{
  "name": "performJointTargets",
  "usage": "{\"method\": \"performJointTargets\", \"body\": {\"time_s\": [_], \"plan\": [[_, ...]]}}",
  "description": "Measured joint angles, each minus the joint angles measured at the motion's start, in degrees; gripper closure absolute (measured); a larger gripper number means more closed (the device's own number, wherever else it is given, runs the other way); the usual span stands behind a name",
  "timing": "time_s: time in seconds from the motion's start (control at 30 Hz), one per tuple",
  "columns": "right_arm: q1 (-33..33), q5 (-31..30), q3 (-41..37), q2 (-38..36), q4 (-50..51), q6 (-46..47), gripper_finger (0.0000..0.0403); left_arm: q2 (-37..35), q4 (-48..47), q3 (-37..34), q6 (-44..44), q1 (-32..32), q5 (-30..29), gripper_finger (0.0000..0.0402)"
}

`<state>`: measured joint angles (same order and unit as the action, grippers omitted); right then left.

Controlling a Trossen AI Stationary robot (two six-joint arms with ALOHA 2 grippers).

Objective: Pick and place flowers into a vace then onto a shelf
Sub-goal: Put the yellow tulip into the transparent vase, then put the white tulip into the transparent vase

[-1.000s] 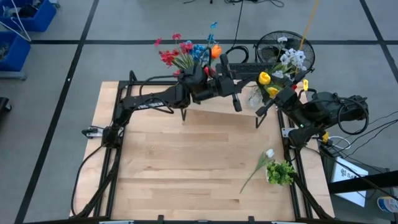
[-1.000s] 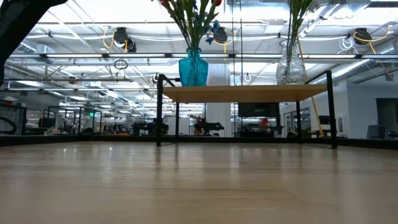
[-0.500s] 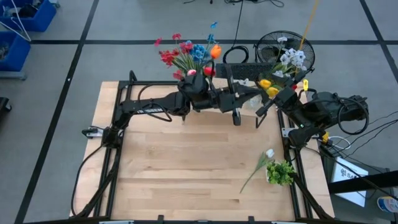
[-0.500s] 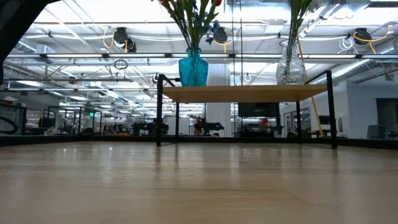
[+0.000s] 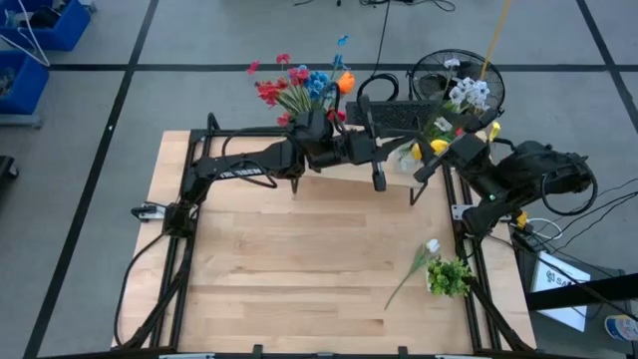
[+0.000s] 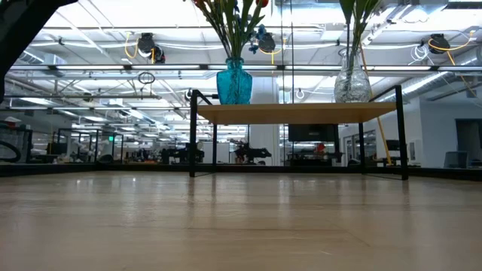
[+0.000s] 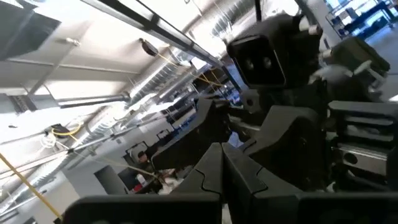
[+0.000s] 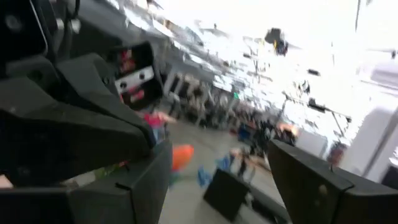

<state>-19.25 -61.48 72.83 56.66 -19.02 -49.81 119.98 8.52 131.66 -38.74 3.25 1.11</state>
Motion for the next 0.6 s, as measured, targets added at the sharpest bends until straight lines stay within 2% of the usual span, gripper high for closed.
{"method": "performJointTargets", "body": {"time_s": [0.1,0.27,0.37,0.5,0.6], "plan": [[0.0,4.2,-0.1,0.1,-5.0,-2.6,0.0146,-0.2,1.7,0.0,0.3,-0.4,-0.9,0.0384],[-0.2,4.7,0.0,-0.2,-6.3,-3.7,0.0146,0.1,4.5,-0.1,-1.0,-1.3,-4.0,0.0383],[-1.2,4.8,0.0,-0.1,-9.8,-8.9,0.0147,-0.8,4.2,-0.1,-2.7,-2.0,-6.3,0.0395],[-5.0,7.5,0.2,-0.3,-19.5,-17.1,0.0147,-2.8,2.9,-0.1,-2.2,-3.8,-12.5,0.0392],[-9.8,11.2,1.8,-0.7,-19.8,-20.2,0.0147,-5.0,0.2,-0.1,-2.1,-5.7,-17.6,0.0376]]}}
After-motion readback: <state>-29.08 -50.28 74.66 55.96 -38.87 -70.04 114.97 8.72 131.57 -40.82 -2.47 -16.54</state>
